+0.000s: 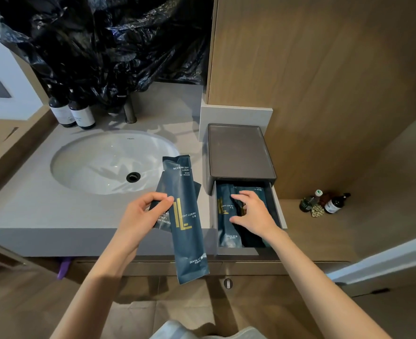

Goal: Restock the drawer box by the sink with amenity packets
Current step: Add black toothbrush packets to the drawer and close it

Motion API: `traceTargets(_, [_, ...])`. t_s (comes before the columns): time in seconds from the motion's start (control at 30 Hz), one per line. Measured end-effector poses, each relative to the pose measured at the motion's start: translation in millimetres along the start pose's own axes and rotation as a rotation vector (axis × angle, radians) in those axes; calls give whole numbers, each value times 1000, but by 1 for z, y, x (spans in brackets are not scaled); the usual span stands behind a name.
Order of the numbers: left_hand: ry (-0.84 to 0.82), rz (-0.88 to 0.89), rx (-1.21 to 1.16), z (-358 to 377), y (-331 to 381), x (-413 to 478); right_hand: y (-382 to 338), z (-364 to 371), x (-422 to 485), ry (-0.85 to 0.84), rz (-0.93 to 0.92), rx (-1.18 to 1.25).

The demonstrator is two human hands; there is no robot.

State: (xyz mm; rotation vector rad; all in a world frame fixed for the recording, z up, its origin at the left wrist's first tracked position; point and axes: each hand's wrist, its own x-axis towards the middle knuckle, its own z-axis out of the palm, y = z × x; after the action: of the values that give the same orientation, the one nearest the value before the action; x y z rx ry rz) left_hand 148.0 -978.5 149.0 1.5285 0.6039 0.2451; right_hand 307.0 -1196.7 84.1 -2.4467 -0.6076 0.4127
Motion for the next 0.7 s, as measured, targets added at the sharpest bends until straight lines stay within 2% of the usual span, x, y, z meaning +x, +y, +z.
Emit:
traceTargets(0.1, [4,-18,-9,2,-3,0,2,-10,-3,-269,-63,-157])
traceTargets(0.2, [-4,-16,-1,6,-2,-1,1,-13,-4,-404,-71,-320])
traceTargets(0.43, [-1,2,10,1,-1,6,2,-2,-2,-376,-65,-434])
traceTargets(0.63, [-11,-18,-5,12,-1,13,-4,-10,-6,-349,-47,-379])
traceTargets(0.7, [-17,-19,-6,17,0,14,-14,-19,-12,-297,-49,-294])
